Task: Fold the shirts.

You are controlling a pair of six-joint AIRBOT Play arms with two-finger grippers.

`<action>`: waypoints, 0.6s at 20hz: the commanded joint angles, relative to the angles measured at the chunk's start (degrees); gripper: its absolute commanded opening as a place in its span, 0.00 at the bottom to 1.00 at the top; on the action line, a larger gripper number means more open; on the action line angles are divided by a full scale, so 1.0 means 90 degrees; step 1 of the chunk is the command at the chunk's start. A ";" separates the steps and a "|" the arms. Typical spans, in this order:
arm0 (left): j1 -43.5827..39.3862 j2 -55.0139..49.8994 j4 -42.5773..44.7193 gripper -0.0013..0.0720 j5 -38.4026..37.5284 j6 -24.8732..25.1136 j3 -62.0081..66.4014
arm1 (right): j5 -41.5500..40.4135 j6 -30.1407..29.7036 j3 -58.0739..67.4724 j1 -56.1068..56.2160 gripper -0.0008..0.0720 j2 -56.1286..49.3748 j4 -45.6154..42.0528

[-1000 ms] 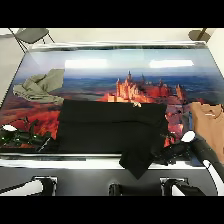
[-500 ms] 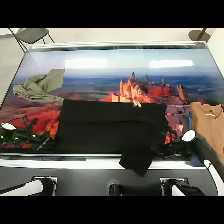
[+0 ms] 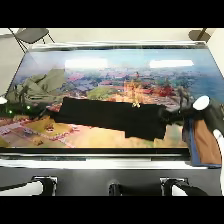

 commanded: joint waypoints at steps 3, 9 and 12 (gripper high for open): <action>-0.0367 -0.1758 -0.0080 0.05 -0.0068 -0.0981 0.2125 | -0.0478 0.0061 0.1858 -0.0005 0.07 -0.1838 0.0318; -0.0563 -0.2871 -0.0097 0.05 -0.0308 -0.0996 0.2708 | -0.0707 0.0090 0.2040 -0.0005 0.07 -0.2664 0.0527; -0.0670 -0.3048 -0.0100 0.16 -0.0291 -0.1022 0.2710 | -0.0605 0.0087 0.2042 -0.0005 0.07 -0.2693 0.0563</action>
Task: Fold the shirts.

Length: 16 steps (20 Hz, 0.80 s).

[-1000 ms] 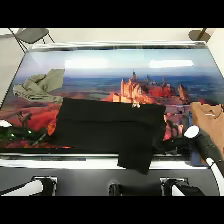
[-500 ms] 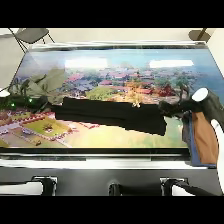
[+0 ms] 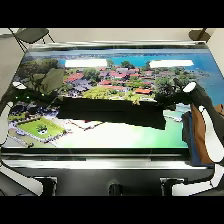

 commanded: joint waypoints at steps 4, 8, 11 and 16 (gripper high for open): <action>0.0124 -0.0221 -0.0010 0.80 -0.0617 -0.0192 0.0515 | 0.0721 -0.0359 0.0478 -0.0012 0.77 0.0316 -0.0221; 0.0226 0.0338 -0.0007 0.79 -0.0937 -0.0131 0.0724 | 0.1632 -0.0702 0.0631 -0.1005 0.85 0.0488 -0.0092; 0.0226 0.0848 -0.0007 0.79 -0.0872 0.0012 0.0724 | 0.2773 -0.0991 0.0449 -0.1999 0.99 0.0029 0.0724; 0.0090 0.1404 -0.0012 0.79 -0.0901 0.0002 0.0721 | 0.2730 -0.1532 0.0151 -0.2336 0.99 -0.0602 0.1263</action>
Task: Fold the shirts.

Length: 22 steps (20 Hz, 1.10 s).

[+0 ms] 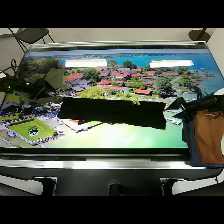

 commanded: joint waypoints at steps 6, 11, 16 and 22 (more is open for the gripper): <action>-0.0481 0.0432 -0.0007 0.79 0.0015 -0.0032 0.0015 | -0.0185 -0.0493 -0.0104 -0.0221 0.99 -0.1022 0.0435; -0.0736 0.0430 -0.0005 0.79 0.0019 -0.0032 0.0015 | -0.0257 -0.0991 -0.0104 0.0112 1.00 -0.1129 0.1093; -0.0753 0.0425 -0.0005 0.79 0.0019 -0.0129 0.0012 | -0.0296 -0.1001 -0.0104 0.0600 0.99 -0.1149 0.1226; -0.1134 0.0347 -0.0007 0.70 0.0112 -0.0119 0.0012 | -0.0510 -0.0784 -0.0095 0.1523 0.54 -0.0971 0.1005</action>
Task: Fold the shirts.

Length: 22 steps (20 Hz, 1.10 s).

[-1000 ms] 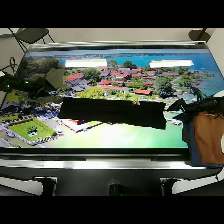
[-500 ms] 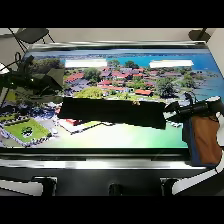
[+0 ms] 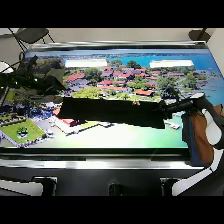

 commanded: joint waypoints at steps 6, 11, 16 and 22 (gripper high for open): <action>-0.1821 -0.0673 0.0000 0.06 0.0750 0.0741 -0.0102 | 0.0129 0.1549 0.0017 0.0556 0.07 0.1778 -0.0981; -0.3417 -0.0967 -0.0007 0.05 0.1953 0.0408 -0.0119 | 0.0724 0.2426 0.0015 0.0823 0.07 0.3332 -0.1666; -0.4505 -0.1989 -0.1375 0.06 0.2324 0.0100 0.0097 | 0.1399 0.3254 0.0017 0.0998 0.07 0.4495 -0.1919; -0.5498 -0.2863 -0.3371 0.06 0.2929 0.0138 0.0177 | 0.2205 0.4167 0.0015 0.0998 0.07 0.5693 -0.2040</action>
